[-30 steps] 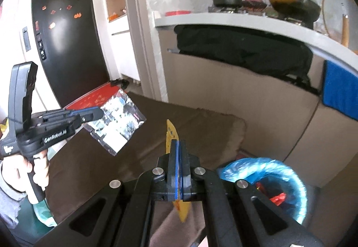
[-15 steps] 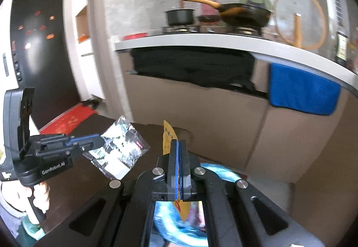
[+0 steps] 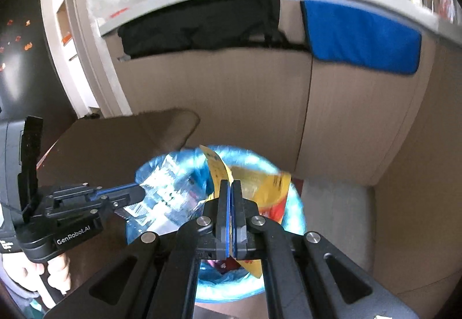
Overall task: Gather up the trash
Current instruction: 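Open both tools over the bin to drop the wrapper and packet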
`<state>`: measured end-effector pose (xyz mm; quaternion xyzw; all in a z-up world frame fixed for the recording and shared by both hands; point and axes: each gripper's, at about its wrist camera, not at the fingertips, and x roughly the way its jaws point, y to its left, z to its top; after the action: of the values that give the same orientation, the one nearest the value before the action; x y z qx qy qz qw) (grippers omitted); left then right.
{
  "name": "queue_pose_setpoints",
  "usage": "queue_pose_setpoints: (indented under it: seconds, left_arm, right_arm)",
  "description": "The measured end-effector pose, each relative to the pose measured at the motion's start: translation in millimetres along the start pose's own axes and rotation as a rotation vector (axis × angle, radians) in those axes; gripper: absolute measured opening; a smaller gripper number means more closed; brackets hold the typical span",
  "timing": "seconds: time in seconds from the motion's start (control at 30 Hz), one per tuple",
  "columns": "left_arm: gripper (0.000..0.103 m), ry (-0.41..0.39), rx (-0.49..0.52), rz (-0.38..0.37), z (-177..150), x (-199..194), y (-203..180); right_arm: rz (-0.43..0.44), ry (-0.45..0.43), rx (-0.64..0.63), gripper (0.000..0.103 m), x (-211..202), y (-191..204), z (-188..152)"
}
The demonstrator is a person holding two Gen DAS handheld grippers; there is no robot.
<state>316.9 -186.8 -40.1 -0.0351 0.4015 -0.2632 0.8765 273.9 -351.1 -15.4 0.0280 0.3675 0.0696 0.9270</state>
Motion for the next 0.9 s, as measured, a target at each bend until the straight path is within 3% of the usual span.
queue_pose_setpoints:
  seconds: [0.2, 0.27, 0.37, 0.47, 0.7, 0.9]
  left_arm:
    - [0.007, 0.015, -0.001, 0.06, -10, 11, 6]
    - [0.013, 0.019, -0.016, 0.079, -12, 13, 11]
    - [0.017, -0.008, -0.054, 0.075, -14, 2, 18]
    - [0.021, -0.037, -0.036, 0.116, -17, -15, 17]
    - [0.021, -0.119, -0.023, 0.21, -46, -90, 7]
    - [0.021, -0.202, 0.021, 0.305, -112, -180, -13]
  right_arm:
    - [0.018, 0.017, 0.008, 0.004, 21, 2, -11]
    - [0.051, 0.019, 0.041, 0.004, 23, 2, -15]
    - [0.047, 0.009, 0.049, 0.009, 13, 6, -20]
    - [0.036, -0.011, 0.041, 0.014, -4, 16, -25]
    - [0.03, -0.086, 0.088, 0.018, -64, 40, -50]
    - [0.058, -0.149, 0.078, 0.022, -129, 77, -91]
